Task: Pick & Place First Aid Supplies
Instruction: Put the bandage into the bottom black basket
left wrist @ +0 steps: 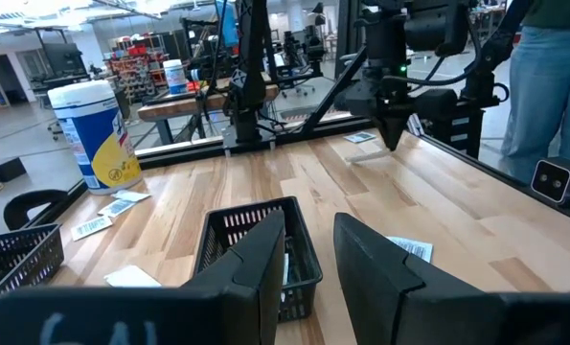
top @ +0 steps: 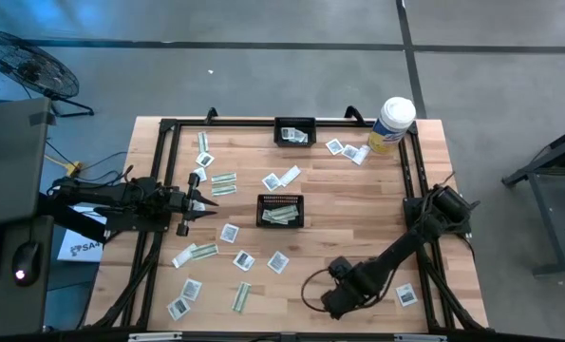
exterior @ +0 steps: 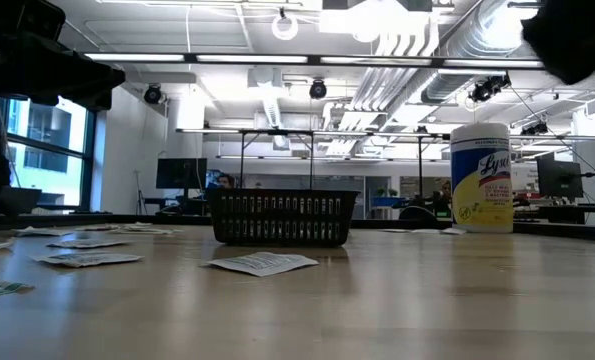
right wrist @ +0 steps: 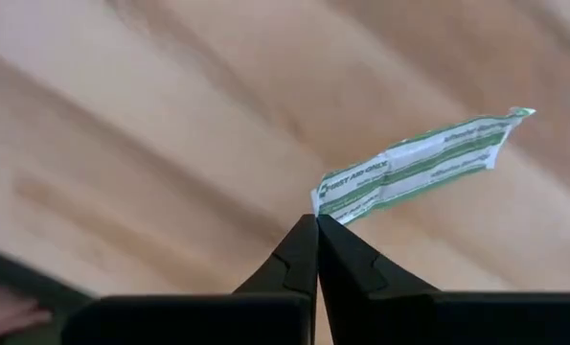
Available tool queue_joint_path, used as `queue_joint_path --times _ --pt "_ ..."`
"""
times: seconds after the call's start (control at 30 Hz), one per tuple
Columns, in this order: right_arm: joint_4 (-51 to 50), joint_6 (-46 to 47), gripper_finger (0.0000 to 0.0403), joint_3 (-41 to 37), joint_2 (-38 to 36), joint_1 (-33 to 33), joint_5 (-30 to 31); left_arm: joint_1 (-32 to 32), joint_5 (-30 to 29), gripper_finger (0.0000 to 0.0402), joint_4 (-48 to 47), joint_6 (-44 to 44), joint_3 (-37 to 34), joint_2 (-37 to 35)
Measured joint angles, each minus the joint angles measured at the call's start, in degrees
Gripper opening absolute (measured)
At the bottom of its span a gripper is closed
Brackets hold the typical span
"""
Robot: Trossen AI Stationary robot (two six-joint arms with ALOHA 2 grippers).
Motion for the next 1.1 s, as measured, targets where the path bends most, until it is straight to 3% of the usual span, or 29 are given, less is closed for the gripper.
queue_joint_path --times 0.2,0.4,0.73,0.87,1.1 --pt "0.58 -3.9 0.0001 1.95 -0.02 -1.9 2.07 -0.01 0.0 0.0092 0.0 0.0 -0.02 -0.01" --pt "-1.64 -8.05 0.0001 8.51 -0.04 -2.77 8.47 0.0 0.0 0.0092 -0.01 -0.01 0.0 0.01" --pt "-1.12 -17.92 0.0001 17.97 -0.11 -11.02 15.7 -0.01 0.0 0.0092 -0.01 -0.01 0.0 0.0" --pt "-1.15 -23.0 0.0001 21.01 -0.11 -17.17 15.15 -0.01 0.0 0.0092 0.0 0.0 0.0 0.01" --pt "-0.56 -26.97 0.0001 20.9 -0.17 -29.52 5.16 -0.01 0.0 0.0092 0.0 0.0 0.0 0.01"
